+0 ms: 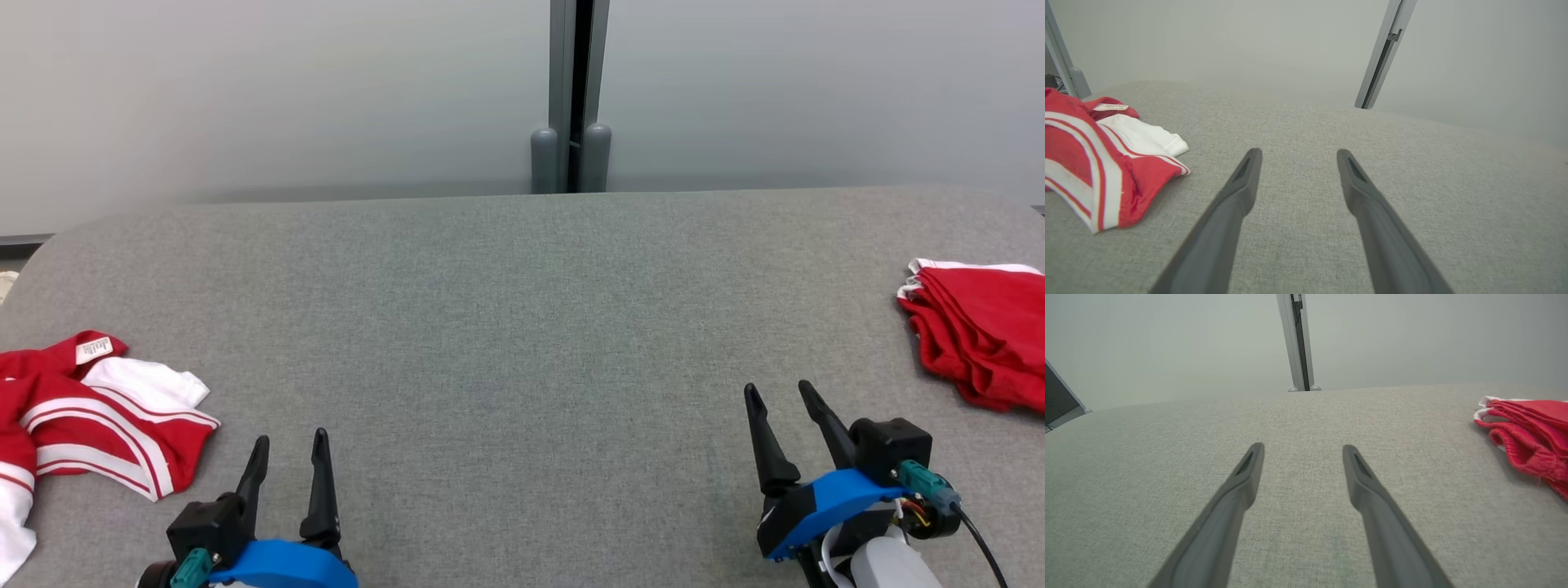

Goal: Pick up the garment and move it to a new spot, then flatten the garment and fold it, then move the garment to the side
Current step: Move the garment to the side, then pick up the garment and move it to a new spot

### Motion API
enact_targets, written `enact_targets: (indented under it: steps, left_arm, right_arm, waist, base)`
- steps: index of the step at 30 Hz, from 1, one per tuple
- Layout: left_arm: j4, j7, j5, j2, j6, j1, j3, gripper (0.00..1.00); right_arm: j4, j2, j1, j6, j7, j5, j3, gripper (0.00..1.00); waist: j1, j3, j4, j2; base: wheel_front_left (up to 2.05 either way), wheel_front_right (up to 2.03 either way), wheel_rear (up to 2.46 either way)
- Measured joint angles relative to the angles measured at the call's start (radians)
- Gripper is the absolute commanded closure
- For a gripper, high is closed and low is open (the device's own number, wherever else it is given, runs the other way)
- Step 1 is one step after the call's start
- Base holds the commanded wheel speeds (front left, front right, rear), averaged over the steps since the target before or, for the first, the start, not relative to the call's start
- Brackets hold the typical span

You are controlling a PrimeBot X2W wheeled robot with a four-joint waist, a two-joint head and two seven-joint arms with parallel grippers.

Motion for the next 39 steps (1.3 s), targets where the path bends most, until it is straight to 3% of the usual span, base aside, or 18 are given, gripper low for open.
enact_targets:
  steps: [9,17,34,39]
  left_arm:
    - [0.000,0.000,-0.015,0.000,0.009,0.009,-0.011,0.00]
    - [0.000,0.000,-0.016,0.000,0.010,0.006,-0.011,0.00]
    - [0.030,0.000,-0.044,0.000,0.040,0.003,0.053,0.00]
    - [0.028,0.000,-0.045,0.000,0.040,0.006,0.074,0.00]
  right_arm:
    - [-0.006,0.000,0.012,0.000,0.000,-0.009,0.004,0.00]
    - [-0.009,0.000,0.012,0.000,0.000,-0.012,0.017,0.00]
    - [0.023,0.000,0.004,0.000,0.000,-0.018,0.071,0.00]
    - [0.031,0.000,-0.012,0.000,-0.001,-0.030,0.075,0.00]
  waist:
    - [0.0001,-0.012,0.020,0.0000]
    - [0.0002,0.000,0.081,0.0000]
    - [0.0002,0.024,0.341,0.0000]
    - [0.0002,0.045,0.391,0.0000]
  base:
    - [0.00,0.00,0.00]
    - [0.00,0.00,0.00]
    - [0.00,0.00,0.00]
    - [0.00,0.00,0.00]
